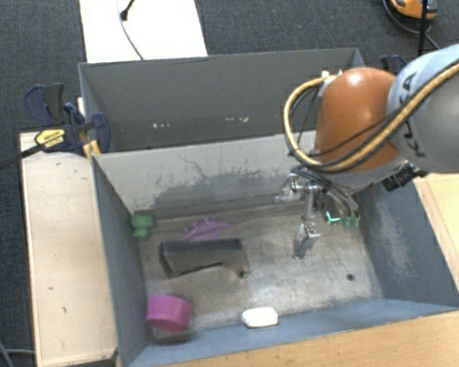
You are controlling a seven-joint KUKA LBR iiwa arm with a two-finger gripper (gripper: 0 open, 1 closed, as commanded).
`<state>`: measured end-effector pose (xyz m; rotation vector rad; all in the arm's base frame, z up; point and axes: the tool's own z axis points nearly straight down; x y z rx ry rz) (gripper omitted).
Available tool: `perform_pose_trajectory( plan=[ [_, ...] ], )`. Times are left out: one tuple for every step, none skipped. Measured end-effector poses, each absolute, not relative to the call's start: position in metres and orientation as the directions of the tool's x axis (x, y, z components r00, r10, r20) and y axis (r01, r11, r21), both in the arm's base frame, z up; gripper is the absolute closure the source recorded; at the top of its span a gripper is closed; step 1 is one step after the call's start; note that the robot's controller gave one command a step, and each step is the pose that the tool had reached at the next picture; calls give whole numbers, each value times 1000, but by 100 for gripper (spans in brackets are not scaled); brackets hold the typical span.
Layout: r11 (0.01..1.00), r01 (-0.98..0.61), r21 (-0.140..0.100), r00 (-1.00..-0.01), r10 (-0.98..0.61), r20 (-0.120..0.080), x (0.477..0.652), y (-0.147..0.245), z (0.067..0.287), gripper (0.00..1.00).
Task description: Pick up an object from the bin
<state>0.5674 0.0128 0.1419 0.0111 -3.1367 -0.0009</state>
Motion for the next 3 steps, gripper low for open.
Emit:
perform_pose_trajectory(
  plan=[
    [1000,-7,1,-1000,-7,-3,569,13,146,0],
    [993,-117,-1,-993,-117,-4,572,50,123,0],
    [979,-205,2,-979,-205,-6,569,99,141,0]
  ],
)
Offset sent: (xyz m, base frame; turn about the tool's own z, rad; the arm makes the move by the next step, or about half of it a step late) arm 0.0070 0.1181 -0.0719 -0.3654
